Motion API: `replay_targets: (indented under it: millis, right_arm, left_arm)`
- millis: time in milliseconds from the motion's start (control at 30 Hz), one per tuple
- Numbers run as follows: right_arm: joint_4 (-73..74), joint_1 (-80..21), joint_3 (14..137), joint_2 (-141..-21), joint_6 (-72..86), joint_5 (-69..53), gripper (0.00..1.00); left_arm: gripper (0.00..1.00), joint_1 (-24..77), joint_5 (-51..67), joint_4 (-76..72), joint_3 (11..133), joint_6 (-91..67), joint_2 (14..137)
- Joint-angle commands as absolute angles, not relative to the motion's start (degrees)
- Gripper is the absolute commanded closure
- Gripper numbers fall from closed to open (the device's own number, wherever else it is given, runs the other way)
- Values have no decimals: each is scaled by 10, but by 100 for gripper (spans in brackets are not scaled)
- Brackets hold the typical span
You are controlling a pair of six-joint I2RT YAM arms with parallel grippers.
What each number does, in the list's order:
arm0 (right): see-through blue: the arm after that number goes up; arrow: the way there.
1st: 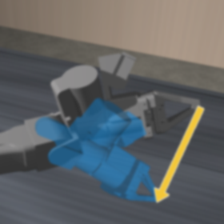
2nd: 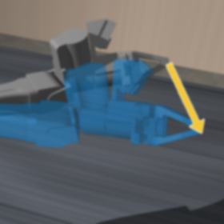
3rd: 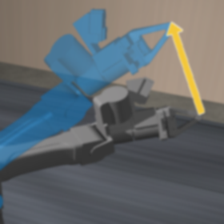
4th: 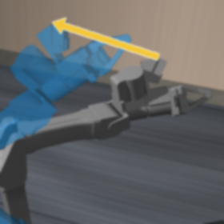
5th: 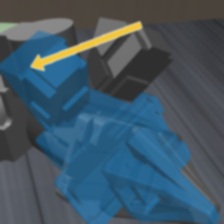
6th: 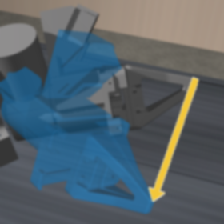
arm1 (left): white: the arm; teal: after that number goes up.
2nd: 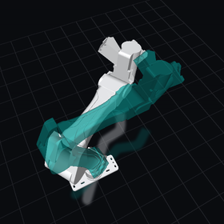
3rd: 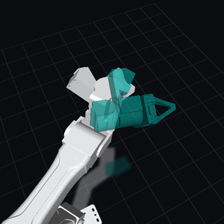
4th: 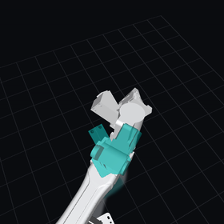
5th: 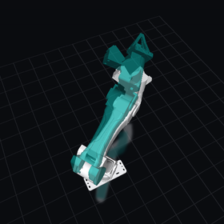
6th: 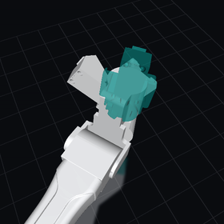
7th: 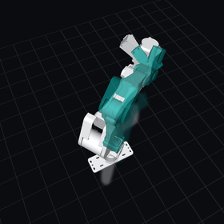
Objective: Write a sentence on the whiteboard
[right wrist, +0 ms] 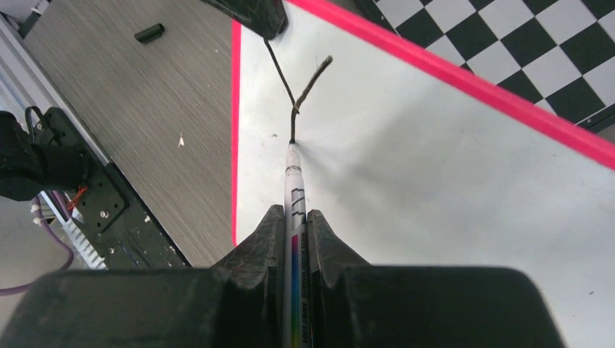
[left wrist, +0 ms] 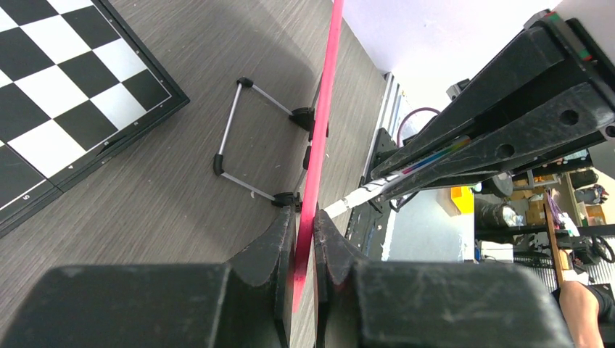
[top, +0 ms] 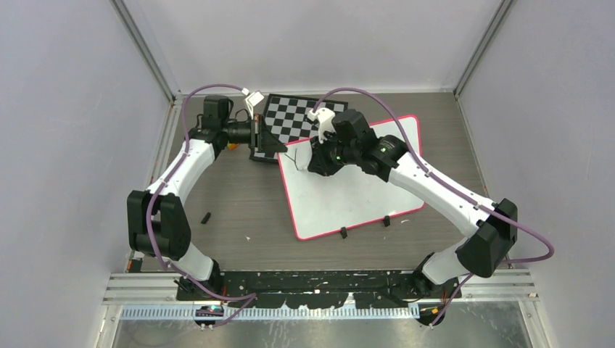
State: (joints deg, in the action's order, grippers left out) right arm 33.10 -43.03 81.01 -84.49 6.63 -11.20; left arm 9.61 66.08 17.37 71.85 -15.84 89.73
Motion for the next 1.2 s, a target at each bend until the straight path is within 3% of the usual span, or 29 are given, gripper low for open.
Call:
replay_targets:
  millis: [0,533,1167]
  right_arm:
    - [331,-431,788,-816,75,-112,100]
    - [352,-433,833,-789,65,-104,100]
    - [329,-433,834,-843,63,-86,100]
  left_arm:
    - [100,97,669,171,718,-163,893]
    - [100,101,670,173,718,-163,892]
    - [100,105,668,175,716,-163,884]
